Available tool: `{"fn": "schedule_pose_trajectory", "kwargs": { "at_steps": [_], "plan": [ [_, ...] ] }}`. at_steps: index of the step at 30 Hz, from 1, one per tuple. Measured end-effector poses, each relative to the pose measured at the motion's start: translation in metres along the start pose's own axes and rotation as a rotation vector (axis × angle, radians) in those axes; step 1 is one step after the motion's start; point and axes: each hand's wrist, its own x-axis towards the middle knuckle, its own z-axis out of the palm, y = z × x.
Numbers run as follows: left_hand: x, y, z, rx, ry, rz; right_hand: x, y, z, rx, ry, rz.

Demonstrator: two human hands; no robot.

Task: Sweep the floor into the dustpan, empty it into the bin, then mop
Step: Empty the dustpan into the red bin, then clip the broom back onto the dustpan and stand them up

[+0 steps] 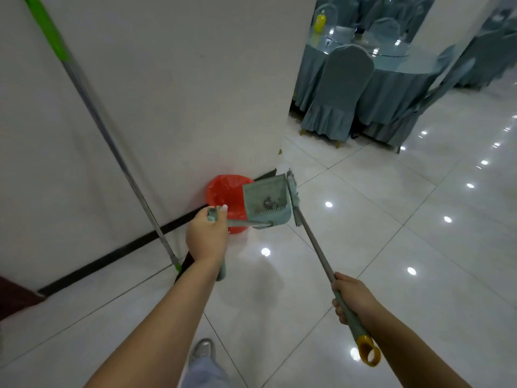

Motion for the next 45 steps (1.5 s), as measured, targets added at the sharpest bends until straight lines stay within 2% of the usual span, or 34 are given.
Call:
{"fn": "schedule_pose_trajectory", "kwargs": {
  "at_steps": [5, 11, 15, 24, 34, 38, 41, 42, 45],
  "plan": [
    [-0.057, -0.009, 0.003, 0.208, -0.088, 0.198, -0.013, 0.026, -0.031, 0.059, -0.015, 0.057],
    [-0.066, -0.032, 0.019, 0.538, -0.205, 0.358, -0.011, 0.023, -0.028, 0.106, -0.043, 0.101],
    [-0.054, -0.048, 0.042, 0.683, -0.378, 0.478, 0.005, 0.010, -0.014, 0.204, -0.057, 0.186],
    [0.021, -0.069, 0.086, 0.903, -0.616, 0.672, 0.060, -0.026, 0.048, 0.378, -0.129, 0.312],
    [0.066, -0.089, 0.129, 0.837, -0.876, 0.651, 0.105, -0.084, 0.103, 0.591, -0.173, 0.440],
    [0.081, -0.102, 0.137, 0.697, -1.085, 0.453, 0.121, -0.099, 0.126, 0.656, -0.259, 0.470],
    [0.087, -0.111, 0.140, 0.635, -1.132, 0.329, 0.127, -0.102, 0.139, 0.754, -0.254, 0.482],
    [0.087, -0.113, 0.142, 0.660, -1.133, 0.343, 0.128, -0.102, 0.141, 0.803, -0.223, 0.482],
    [0.085, -0.110, 0.148, 0.780, -1.078, 0.541, 0.130, -0.101, 0.146, 0.847, -0.131, 0.477]
  ]
}}
